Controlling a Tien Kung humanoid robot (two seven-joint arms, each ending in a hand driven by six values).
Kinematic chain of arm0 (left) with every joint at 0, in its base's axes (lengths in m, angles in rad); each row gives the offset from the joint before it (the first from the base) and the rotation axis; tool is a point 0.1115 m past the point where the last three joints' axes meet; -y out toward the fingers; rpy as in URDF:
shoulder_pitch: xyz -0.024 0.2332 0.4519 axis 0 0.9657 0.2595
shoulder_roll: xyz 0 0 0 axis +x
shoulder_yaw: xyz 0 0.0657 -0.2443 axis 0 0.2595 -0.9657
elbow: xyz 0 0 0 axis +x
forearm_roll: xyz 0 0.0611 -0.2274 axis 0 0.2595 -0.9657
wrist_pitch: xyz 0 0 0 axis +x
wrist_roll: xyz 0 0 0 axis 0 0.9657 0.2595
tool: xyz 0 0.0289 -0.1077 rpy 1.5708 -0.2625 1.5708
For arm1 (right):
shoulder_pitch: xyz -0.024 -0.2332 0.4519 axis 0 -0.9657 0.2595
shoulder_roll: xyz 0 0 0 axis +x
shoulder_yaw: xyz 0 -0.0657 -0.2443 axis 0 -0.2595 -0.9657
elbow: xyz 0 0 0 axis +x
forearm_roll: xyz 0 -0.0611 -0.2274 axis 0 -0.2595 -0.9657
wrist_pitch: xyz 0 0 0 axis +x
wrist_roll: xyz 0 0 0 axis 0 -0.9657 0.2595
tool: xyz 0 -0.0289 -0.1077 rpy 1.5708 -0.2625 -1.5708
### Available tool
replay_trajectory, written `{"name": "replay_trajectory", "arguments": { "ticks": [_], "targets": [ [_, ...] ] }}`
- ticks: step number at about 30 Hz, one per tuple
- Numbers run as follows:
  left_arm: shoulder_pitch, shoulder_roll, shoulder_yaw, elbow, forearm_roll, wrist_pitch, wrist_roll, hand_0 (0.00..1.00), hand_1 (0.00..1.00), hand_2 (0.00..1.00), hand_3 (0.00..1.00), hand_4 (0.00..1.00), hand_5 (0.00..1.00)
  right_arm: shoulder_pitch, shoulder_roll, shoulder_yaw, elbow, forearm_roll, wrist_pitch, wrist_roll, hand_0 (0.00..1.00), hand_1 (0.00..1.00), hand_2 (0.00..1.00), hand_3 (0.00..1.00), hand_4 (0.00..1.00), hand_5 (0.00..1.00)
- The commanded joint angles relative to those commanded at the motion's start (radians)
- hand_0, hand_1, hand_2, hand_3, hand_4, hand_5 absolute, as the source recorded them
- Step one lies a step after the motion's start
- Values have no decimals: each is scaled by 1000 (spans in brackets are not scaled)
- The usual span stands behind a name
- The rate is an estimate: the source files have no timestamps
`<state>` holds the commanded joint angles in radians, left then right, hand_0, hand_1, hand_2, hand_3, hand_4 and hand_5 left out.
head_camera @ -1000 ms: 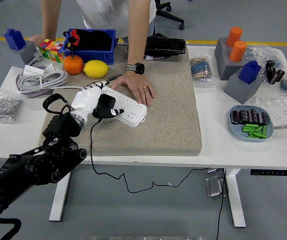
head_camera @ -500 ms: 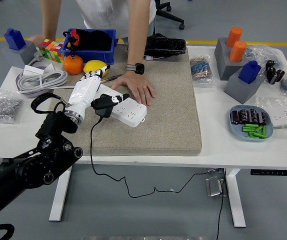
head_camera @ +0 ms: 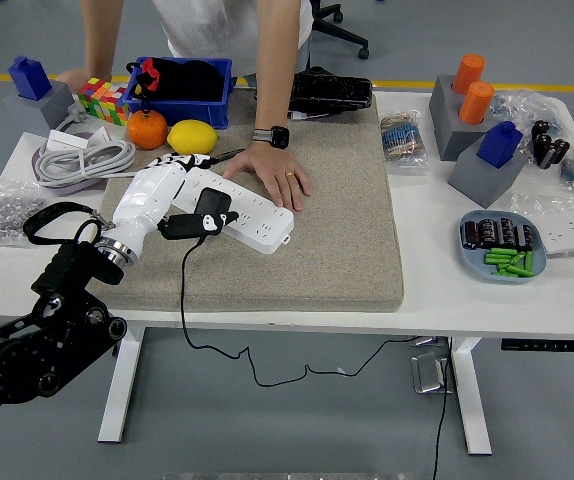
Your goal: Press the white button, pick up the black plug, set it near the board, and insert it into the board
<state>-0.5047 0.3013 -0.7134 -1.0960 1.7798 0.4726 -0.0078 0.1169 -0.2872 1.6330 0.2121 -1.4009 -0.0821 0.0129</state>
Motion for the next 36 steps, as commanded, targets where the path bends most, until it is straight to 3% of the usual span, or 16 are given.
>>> {"name": "replay_trajectory", "arguments": {
  "ticks": [8,16,36],
  "targets": [
    [3,6,26,17,7,-7,-2,879,839,753,757,954,573,-4,2,5,-1,-2,0,0,683,593,586,574,630,315],
    [-7,-4,43,53,15,-17,8,879,853,763,754,909,539,-4,3,12,-1,-2,0,0,683,593,586,573,630,315],
    [-41,-31,76,131,33,-29,25,884,880,806,761,903,538,-2,4,10,-1,1,0,1,682,591,586,573,630,315]
  ]
}}
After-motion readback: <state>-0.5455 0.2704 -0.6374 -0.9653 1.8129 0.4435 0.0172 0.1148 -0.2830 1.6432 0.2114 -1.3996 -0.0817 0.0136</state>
